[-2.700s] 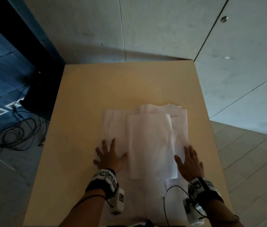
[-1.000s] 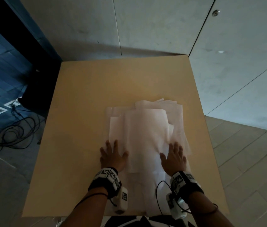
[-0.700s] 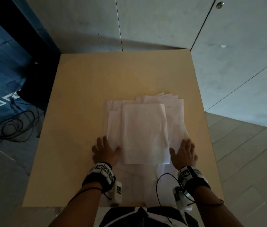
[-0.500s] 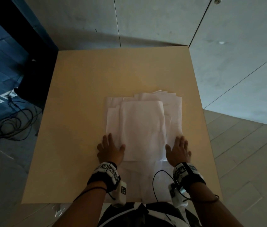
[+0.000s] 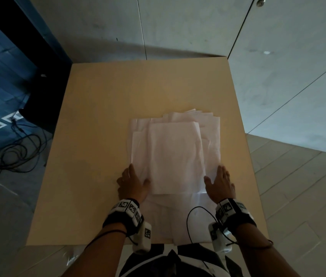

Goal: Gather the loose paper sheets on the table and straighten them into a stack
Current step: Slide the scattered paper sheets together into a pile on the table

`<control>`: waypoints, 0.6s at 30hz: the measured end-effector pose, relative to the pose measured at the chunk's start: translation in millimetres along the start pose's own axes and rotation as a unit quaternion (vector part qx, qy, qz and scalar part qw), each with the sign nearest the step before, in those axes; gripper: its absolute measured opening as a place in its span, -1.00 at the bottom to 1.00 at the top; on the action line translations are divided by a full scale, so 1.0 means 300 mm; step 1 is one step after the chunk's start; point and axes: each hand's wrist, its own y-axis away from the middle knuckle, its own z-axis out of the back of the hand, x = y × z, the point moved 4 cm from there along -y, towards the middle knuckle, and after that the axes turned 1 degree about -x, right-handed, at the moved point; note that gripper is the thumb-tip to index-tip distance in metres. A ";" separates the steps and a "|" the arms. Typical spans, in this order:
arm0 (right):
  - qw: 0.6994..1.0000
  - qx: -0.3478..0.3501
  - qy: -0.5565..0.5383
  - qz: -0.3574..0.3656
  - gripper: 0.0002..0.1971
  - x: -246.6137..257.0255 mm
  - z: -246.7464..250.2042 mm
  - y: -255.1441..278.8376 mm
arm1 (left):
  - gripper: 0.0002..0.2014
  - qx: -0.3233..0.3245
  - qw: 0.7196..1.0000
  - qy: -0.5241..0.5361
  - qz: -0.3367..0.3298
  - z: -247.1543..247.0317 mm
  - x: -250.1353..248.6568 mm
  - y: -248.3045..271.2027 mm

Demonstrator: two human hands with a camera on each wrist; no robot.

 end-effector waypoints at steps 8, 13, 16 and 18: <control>0.999 0.005 0.015 0.032 -0.30 0.005 -0.027 0.048 | -0.23 0.011 0.999 -0.032 -0.023 -0.055 -0.029 0.056; 0.999 -0.018 -0.012 0.026 -0.30 -0.026 0.024 0.025 | -0.21 0.005 1.000 -0.010 -0.019 -0.032 0.004 0.031; 0.998 -0.016 0.022 0.051 -0.30 -0.028 -0.015 0.048 | -0.24 0.014 0.999 -0.027 -0.034 -0.069 -0.017 0.062; 0.998 -0.007 0.024 0.066 -0.32 -0.010 -0.036 0.072 | -0.26 0.023 0.998 -0.030 -0.047 -0.095 -0.044 0.092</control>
